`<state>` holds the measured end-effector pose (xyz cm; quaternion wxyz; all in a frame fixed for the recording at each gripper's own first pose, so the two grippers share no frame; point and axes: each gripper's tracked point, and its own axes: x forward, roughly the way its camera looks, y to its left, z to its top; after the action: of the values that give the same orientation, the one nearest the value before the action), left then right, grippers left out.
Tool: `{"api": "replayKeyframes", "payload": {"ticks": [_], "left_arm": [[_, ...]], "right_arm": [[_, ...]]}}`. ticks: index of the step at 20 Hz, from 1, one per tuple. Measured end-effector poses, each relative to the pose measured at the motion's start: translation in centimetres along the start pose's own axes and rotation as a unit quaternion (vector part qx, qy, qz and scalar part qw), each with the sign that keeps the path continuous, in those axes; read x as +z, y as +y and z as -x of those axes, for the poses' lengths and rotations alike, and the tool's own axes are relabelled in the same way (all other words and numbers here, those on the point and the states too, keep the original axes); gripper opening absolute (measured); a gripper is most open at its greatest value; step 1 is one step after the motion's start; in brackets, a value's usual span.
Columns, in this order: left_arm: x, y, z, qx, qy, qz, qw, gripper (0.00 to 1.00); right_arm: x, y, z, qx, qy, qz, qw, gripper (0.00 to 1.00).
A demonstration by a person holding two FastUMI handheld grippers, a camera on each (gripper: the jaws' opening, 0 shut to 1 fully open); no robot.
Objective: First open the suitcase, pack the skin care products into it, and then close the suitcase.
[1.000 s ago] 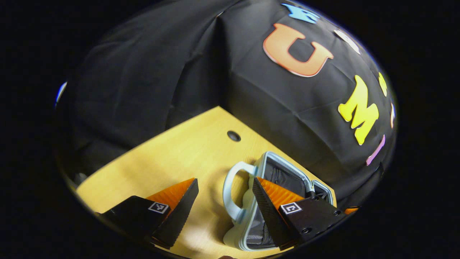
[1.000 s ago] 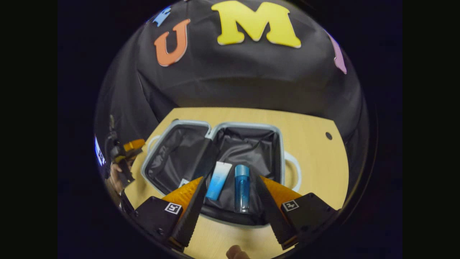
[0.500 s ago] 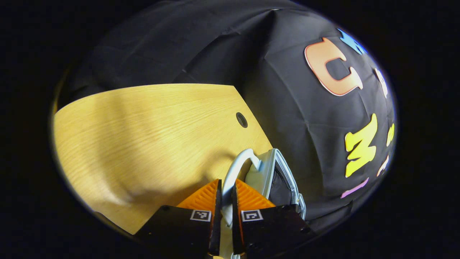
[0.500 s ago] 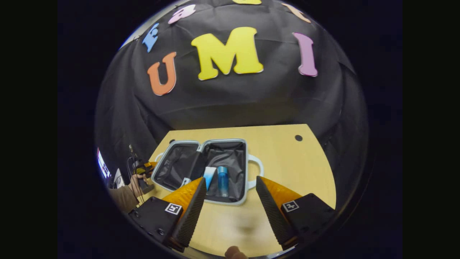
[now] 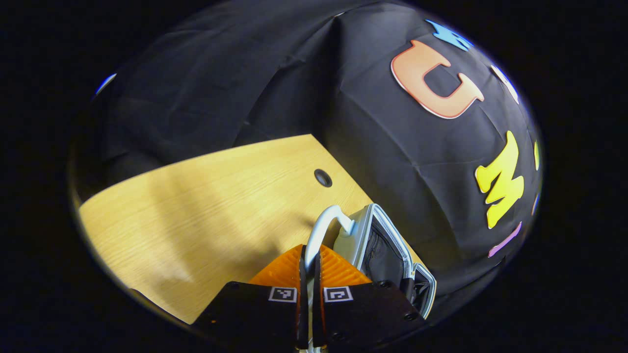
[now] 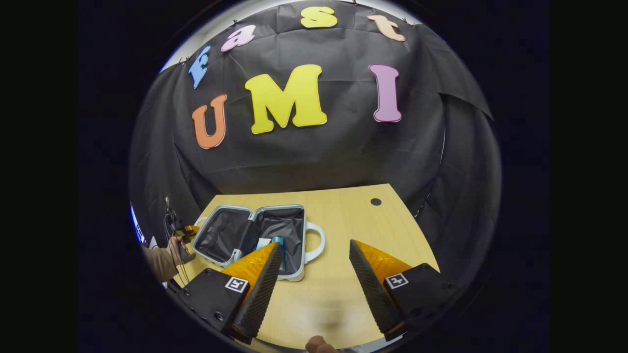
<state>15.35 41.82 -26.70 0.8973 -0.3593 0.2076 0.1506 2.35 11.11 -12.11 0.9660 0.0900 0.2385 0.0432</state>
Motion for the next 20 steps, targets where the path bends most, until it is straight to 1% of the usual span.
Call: {"api": "replayKeyframes", "payload": {"ticks": [3, 5, 6, 7, 8, 12, 16, 18, 19, 20], "left_arm": [[2.2, -3.6, 2.3, -0.009, -0.035, -0.048, 0.998, 0.06], [3.5, -5.9, 4.1, -0.013, -0.059, -0.084, 0.995, 0.05], [4.1, -7.4, 5.3, -0.021, -0.073, -0.099, 0.992, 0.0], [4.5, -9.1, 6.4, -0.029, -0.085, -0.115, 0.989, 0.0], [4.5, -10.8, 7.4, -0.035, -0.097, -0.133, 0.986, 0.04], [3.5, -17.5, 10.7, -0.048, -0.133, -0.208, 0.968, 0.03], [0.9, -24.3, 13.3, -0.062, -0.16, -0.289, 0.942, 0.03], [-0.8, -27.0, 14.1, -0.07, -0.165, -0.314, 0.932, 0.03], [-1.7, -28.3, 14.4, -0.075, -0.166, -0.323, 0.929, 0.03], [-3.0, -29.6, 14.6, -0.079, -0.166, -0.328, 0.927, 0.03]], "right_arm": [[0.1, -0.5, 0.5, 0.015, -0.006, 0.005, 1.0, 0.82], [0.6, -1.0, 0.8, 0.025, -0.013, 0.008, 1.0, 0.82], [0.9, -1.2, 0.8, 0.03, -0.018, 0.008, 0.999, 0.82], [1.2, -1.4, 0.9, 0.037, -0.021, 0.009, 0.999, 0.82], [1.6, -1.6, 0.9, 0.043, -0.023, 0.013, 0.999, 0.82], [3.5, -3.0, 1.2, 0.066, -0.046, 0.019, 0.997, 0.83], [4.7, -4.8, 1.5, 0.081, -0.061, 0.019, 0.995, 0.82], [4.4, -5.6, 1.1, 0.086, -0.062, 0.03, 0.994, 0.82], [4.4, -6.1, 1.2, 0.089, -0.062, 0.034, 0.994, 0.79], [4.3, -6.5, 1.4, 0.092, -0.062, 0.037, 0.993, 0.79]]}}
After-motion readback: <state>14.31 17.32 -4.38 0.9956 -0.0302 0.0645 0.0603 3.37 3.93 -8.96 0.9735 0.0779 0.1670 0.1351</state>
